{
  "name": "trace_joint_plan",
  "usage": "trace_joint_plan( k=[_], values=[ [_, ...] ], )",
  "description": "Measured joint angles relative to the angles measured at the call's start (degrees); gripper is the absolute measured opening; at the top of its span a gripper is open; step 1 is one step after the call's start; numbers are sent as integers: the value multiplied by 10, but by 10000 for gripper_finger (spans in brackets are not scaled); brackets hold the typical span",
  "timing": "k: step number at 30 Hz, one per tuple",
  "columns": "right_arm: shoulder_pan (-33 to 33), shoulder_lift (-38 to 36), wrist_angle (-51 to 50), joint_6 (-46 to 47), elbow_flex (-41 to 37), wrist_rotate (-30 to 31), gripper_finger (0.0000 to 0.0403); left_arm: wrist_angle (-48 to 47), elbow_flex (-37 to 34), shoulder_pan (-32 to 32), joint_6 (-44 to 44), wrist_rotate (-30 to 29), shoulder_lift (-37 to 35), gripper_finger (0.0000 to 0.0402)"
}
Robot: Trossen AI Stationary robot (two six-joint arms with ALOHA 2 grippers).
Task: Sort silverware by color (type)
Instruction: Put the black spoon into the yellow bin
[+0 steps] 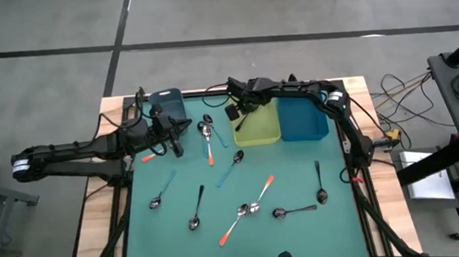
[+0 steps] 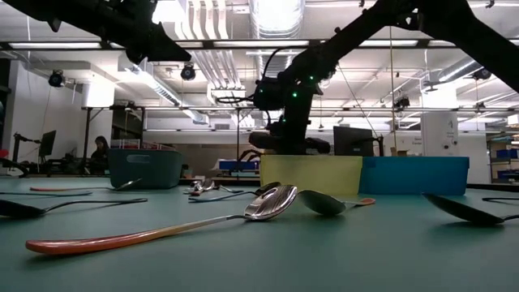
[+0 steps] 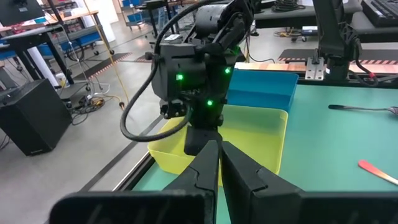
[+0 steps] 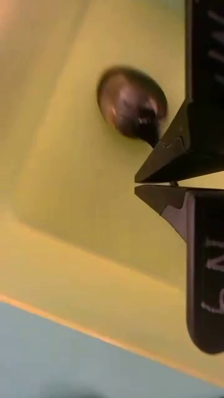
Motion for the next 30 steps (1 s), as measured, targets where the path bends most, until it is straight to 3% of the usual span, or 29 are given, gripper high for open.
trace_joint_plan(
  k=[9, 17, 23, 30],
  values=[
    [36, 17, 6, 5, -1, -6, 9, 0, 0, 0, 0, 0, 0, 0],
    [38, 19, -11, -17, -1, -60, 9, 0, 0, 0, 0, 0, 0, 0],
    [38, 11, -59, -48, 0, -93, 9, -1, 0, 0, 0, 0, 0, 0],
    [38, 7, -142, -61, 0, -86, 9, -1, 0, 0, 0, 0, 0, 0]
  ],
)
